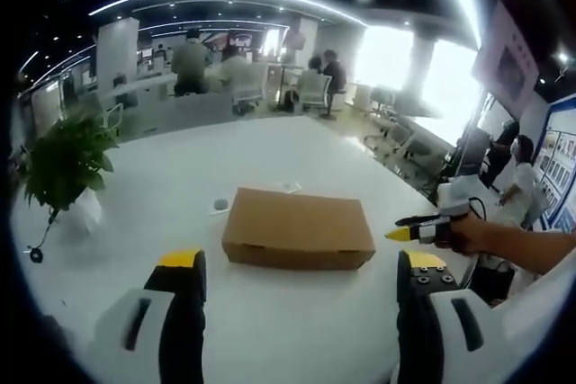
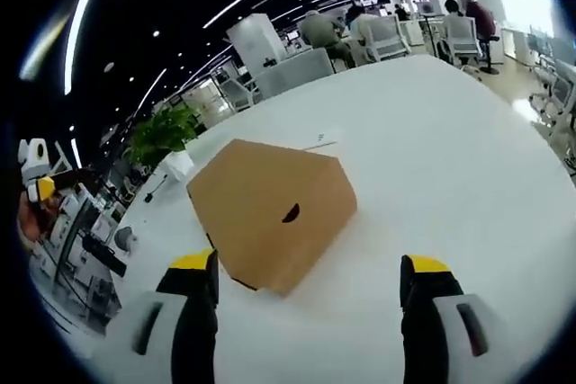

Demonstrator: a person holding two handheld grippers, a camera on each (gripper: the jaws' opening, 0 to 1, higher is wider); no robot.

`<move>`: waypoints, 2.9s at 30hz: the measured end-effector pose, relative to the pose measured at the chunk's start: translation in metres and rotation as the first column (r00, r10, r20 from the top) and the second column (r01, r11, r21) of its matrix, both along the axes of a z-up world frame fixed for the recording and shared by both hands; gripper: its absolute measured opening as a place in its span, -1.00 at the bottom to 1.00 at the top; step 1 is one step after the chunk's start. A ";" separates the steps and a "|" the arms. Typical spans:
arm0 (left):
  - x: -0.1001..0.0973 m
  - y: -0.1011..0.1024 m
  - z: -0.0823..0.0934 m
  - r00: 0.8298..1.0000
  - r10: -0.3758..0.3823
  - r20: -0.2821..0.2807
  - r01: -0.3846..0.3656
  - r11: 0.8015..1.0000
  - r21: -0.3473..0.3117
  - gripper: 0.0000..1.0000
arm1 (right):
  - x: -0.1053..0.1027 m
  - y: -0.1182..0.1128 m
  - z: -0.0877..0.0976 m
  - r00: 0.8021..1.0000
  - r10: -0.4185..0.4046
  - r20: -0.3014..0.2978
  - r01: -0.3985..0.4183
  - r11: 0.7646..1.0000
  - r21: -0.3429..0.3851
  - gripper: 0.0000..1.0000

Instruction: Operate the shoe box by opening the lid, removing the specified soft item, and placing it in the target area until the item is outside and the box remains undamaged.

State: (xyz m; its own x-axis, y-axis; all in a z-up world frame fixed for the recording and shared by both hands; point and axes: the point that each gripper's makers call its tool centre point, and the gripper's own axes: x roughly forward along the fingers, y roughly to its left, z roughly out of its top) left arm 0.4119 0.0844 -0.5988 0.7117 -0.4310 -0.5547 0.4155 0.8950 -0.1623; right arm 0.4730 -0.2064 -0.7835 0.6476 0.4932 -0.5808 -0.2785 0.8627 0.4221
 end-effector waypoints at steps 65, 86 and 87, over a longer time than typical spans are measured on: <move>0.004 -0.014 -0.006 1.000 0.008 -0.028 -0.006 0.998 0.057 0.78 | 0.048 0.031 -0.049 0.950 -0.106 -0.293 0.231 0.871 0.433 0.42; -0.008 0.000 -0.011 0.997 0.054 -0.054 -0.049 0.996 0.073 0.77 | 0.048 0.044 -0.038 0.953 -0.043 -0.299 0.209 0.810 0.549 0.06; -0.008 0.000 -0.010 0.997 0.055 -0.056 -0.051 0.996 0.073 0.76 | 0.048 0.045 -0.038 0.953 -0.044 -0.300 0.210 0.808 0.550 0.06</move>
State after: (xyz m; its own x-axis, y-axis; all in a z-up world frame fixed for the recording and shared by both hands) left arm 0.4037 0.0842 -0.6091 0.6981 -0.3515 -0.6238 0.3592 0.9256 -0.1195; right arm 0.5211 -0.1619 -0.8210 0.5941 0.7115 -0.3753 0.0081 0.4612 0.8872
